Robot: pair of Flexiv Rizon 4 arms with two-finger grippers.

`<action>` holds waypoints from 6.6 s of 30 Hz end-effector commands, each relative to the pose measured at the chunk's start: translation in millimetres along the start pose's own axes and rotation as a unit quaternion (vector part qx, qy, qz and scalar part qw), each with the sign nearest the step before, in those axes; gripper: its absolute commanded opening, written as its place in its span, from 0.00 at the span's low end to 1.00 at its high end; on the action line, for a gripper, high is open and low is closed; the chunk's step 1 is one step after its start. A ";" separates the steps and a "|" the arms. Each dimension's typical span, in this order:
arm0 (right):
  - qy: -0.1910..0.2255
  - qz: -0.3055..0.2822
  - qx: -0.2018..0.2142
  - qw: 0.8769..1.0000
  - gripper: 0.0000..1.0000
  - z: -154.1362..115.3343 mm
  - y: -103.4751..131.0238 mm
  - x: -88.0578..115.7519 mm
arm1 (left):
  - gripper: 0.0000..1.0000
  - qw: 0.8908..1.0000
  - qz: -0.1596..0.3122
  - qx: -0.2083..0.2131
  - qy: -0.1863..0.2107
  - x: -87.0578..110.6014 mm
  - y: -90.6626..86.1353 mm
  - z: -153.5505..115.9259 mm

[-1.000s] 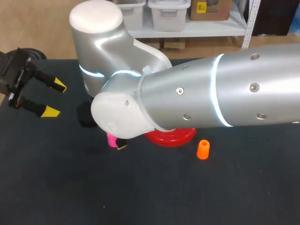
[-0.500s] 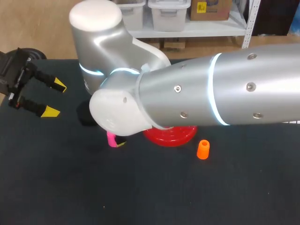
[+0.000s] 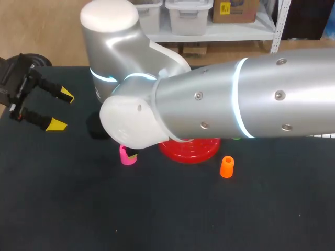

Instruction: Pick up and stack the cylinders on the red base in this order: pink,purple,orange,green

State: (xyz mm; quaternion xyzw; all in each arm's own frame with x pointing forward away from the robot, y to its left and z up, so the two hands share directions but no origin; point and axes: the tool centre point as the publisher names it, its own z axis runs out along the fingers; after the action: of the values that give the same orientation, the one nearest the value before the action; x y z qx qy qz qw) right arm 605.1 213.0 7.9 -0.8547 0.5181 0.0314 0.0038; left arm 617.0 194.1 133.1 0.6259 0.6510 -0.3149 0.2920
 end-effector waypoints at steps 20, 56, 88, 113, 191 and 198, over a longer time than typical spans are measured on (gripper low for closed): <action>-0.053 0.090 0.077 0.992 0.00 -143.1 11.0 59.0 | 1.00 1.000 0.001 -0.001 -0.001 1.0 -0.9 -0.1; 0.000 0.263 0.025 0.965 0.00 -158.4 19.2 155.8 | 1.00 1.000 0.001 -0.001 -0.001 1.0 -0.9 -0.1; -0.012 0.277 0.009 0.961 0.00 -128.1 23.9 164.8 | 1.00 1.000 0.001 -0.001 -0.001 1.0 -0.9 -0.1; 0.007 0.269 0.024 0.963 0.00 -119.2 31.5 162.0 | 1.00 1.000 0.001 -0.001 -0.001 1.0 -0.9 -0.1; -0.033 0.149 0.049 0.987 1.00 -136.9 -36.9 66.4 | 1.00 1.000 0.001 -0.001 -0.001 1.0 -0.9 -0.1; -0.032 0.130 0.018 0.991 1.00 -104.1 -61.7 56.7 | 1.00 1.000 0.001 -0.001 -0.001 1.0 -0.9 -0.1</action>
State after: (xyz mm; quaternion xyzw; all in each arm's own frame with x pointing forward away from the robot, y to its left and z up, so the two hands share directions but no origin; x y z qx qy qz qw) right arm 669.8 171.0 117.2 -0.7751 0.6273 0.0275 0.0700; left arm 617.0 194.1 133.2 0.6259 0.6511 -0.3148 0.2919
